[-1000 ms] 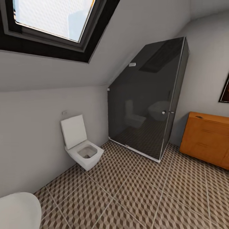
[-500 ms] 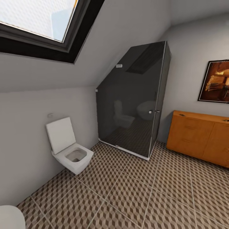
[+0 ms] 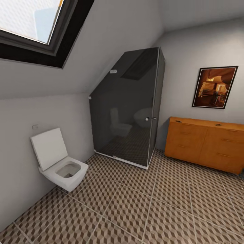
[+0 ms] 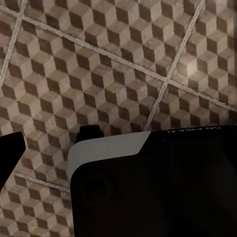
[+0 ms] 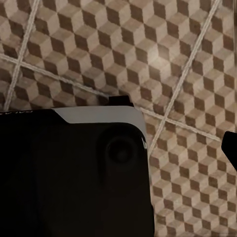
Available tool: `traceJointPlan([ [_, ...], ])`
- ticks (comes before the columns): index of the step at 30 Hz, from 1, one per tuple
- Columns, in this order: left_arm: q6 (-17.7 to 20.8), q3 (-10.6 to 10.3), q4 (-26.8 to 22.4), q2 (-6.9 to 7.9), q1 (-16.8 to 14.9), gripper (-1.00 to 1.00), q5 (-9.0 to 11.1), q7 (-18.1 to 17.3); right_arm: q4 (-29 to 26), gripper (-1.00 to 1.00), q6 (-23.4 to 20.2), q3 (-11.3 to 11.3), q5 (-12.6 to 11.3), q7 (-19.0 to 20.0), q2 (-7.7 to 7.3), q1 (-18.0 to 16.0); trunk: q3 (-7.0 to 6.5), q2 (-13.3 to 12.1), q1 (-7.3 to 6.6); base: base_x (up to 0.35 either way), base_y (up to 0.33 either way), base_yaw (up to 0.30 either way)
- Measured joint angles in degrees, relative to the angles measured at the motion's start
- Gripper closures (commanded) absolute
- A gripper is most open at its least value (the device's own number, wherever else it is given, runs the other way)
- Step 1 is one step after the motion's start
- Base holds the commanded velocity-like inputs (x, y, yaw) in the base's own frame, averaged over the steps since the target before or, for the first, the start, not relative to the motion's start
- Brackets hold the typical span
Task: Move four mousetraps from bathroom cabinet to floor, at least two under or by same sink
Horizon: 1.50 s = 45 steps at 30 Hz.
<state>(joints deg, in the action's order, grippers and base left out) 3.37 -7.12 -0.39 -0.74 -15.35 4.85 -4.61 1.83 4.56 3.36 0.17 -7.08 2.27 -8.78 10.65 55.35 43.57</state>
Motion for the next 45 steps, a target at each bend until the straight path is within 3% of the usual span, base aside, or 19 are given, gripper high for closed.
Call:
traceJointPlan([
  [45, 0.0, 0.0, 0.0, 0.02, 0.0, -1.00, 0.0, 0.0, 0.0, -1.00, -0.1, 0.0, -0.1, 0.0, -0.05, 0.0, -1.59, 0.0, 0.00, 0.000, 0.000, -0.242],
])
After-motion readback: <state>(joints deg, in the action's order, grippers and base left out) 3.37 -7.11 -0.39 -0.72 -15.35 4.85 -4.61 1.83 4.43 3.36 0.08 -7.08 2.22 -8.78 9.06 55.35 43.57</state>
